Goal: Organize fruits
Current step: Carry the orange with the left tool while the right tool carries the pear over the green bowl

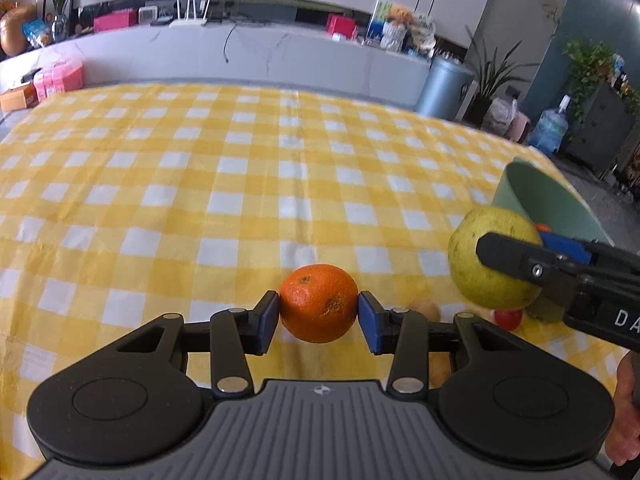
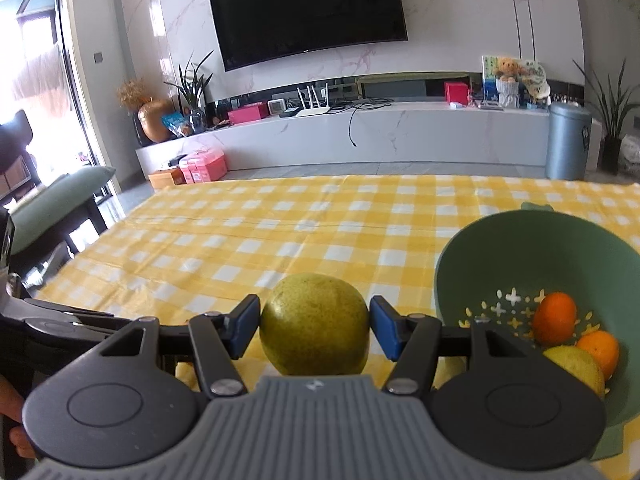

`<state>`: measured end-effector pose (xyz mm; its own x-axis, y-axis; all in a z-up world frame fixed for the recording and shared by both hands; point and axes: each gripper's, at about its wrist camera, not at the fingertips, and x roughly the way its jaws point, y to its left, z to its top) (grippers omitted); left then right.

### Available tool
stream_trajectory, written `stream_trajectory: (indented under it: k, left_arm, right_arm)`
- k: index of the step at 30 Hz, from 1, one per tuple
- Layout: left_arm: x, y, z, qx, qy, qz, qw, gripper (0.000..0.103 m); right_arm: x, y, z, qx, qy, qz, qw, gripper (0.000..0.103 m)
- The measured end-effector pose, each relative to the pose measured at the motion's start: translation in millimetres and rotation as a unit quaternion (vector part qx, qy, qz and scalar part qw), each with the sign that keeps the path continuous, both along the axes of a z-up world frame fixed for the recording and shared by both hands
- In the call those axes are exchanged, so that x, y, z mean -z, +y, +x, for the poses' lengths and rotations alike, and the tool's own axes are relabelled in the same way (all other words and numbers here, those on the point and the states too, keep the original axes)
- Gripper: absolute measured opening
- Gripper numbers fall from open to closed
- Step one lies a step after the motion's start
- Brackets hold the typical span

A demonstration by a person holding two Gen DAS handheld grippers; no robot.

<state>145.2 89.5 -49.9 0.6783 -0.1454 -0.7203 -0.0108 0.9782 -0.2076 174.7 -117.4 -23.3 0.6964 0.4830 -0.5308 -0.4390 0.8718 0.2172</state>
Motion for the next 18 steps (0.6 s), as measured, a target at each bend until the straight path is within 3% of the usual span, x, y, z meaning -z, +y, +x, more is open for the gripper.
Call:
stream_trajectory:
  k: [18]
  left_arm:
    - [-31, -31, -8, 0.046, -0.058, -0.033, 0.9967, 0.048]
  right_arm:
    - [-36, -45, -14, 0.013, -0.033, -0.008, 0.999, 0.058]
